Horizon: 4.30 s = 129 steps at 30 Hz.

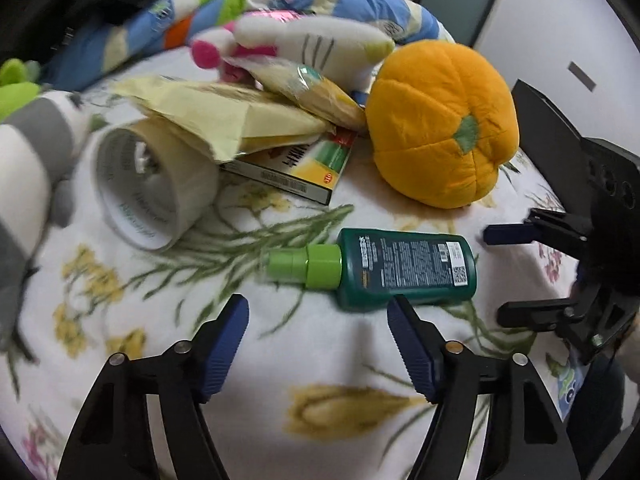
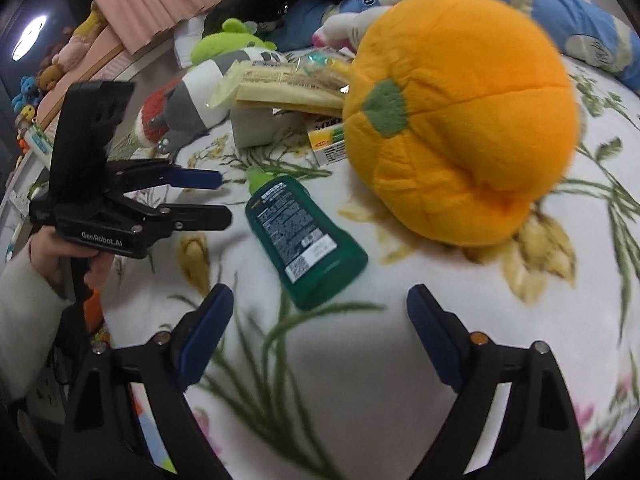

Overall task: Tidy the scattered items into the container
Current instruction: 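Grasp the green bottle with the right gripper and lift it, then carry the green bottle into the black box and open the right gripper, then withdraw the right gripper and move it toward the orange plush pumpkin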

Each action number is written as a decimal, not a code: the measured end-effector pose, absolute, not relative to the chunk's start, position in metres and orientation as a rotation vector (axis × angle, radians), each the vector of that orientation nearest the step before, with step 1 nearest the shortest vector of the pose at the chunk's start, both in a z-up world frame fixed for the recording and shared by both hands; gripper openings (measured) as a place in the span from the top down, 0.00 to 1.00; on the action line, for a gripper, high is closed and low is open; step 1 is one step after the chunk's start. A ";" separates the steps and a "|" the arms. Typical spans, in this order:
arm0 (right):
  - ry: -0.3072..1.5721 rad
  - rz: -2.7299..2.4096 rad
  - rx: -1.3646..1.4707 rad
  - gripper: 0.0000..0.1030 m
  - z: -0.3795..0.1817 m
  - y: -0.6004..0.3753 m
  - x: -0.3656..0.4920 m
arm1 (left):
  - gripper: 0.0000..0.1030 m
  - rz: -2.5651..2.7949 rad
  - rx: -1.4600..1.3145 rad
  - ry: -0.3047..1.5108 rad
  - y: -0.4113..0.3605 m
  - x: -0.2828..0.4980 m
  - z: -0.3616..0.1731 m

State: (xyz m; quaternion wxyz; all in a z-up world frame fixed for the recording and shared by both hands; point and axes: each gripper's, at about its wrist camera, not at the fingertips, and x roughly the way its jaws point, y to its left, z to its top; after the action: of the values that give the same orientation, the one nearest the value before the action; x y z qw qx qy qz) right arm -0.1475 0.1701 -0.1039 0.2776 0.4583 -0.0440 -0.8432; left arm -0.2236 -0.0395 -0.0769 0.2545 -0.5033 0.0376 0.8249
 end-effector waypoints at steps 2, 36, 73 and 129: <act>-0.132 -2.250 1.236 0.13 -0.109 0.166 -0.157 | 0.32 2.225 -1.371 0.082 -0.041 -0.232 -0.081; 0.137 -2.217 1.153 0.52 -0.084 0.133 -0.127 | 0.67 2.154 -1.259 -0.127 -0.027 -0.214 -0.028; 0.186 -2.899 0.879 0.53 0.081 0.419 -0.020 | 0.69 1.922 -0.771 0.233 0.358 -0.180 0.139; -0.072 -2.903 0.568 0.00 0.202 0.360 0.110 | 0.01 2.362 -0.318 0.016 0.185 0.029 0.305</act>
State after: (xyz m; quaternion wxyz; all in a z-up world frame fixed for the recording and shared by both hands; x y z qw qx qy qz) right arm 0.1096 0.3600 0.2024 0.0910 0.1911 -0.0243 -0.9770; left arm 0.0285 0.1849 0.3051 0.3699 -0.1239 0.0062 0.9207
